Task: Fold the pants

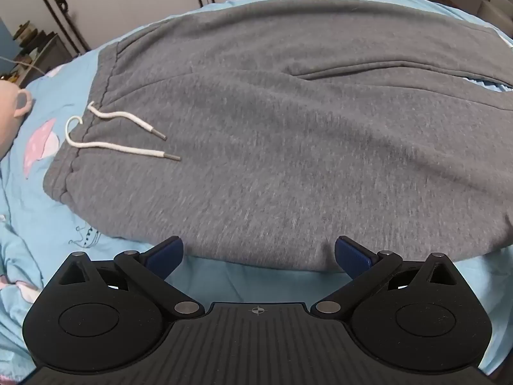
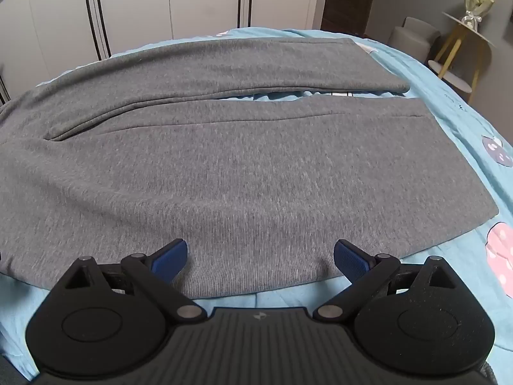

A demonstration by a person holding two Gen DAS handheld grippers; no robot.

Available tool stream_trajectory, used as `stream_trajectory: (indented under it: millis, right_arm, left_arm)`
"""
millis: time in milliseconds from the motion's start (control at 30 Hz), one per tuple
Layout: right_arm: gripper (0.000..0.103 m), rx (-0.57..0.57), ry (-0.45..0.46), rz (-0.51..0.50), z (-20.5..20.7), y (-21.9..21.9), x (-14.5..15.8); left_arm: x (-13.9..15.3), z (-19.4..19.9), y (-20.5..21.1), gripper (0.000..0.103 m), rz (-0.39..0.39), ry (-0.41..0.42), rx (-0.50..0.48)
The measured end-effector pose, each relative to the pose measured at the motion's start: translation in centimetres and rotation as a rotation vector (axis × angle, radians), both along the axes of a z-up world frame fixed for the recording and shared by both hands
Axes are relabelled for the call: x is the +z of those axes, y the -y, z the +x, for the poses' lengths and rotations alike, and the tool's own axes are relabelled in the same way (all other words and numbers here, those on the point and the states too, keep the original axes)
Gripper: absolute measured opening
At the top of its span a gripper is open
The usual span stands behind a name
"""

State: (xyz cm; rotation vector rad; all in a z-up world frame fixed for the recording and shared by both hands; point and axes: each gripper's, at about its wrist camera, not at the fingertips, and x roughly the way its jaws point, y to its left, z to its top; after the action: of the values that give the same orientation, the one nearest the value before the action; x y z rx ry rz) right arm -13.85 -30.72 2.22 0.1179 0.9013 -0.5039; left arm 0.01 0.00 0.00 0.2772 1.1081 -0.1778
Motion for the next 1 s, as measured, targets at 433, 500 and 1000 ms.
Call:
stream_trajectory:
  millis: [433, 500, 1000]
  right_arm:
    - [0.098, -0.002, 0.001, 0.005, -0.18, 0.17, -0.06]
    - [0.098, -0.003, 0.001, 0.004, -0.2, 0.18, -0.06]
    - [0.098, -0.002, 0.0, 0.01, -0.08, 0.03, -0.03]
  left_arm:
    - [-0.05, -0.01, -0.33, 0.103, 0.002, 0.0, 0.001]
    - [-0.16, 0.0, -0.38, 0.103, 0.006, 0.001, 0.002]
    - [-0.35, -0.18, -0.41, 0.103, 0.006, -0.001, 0.006]
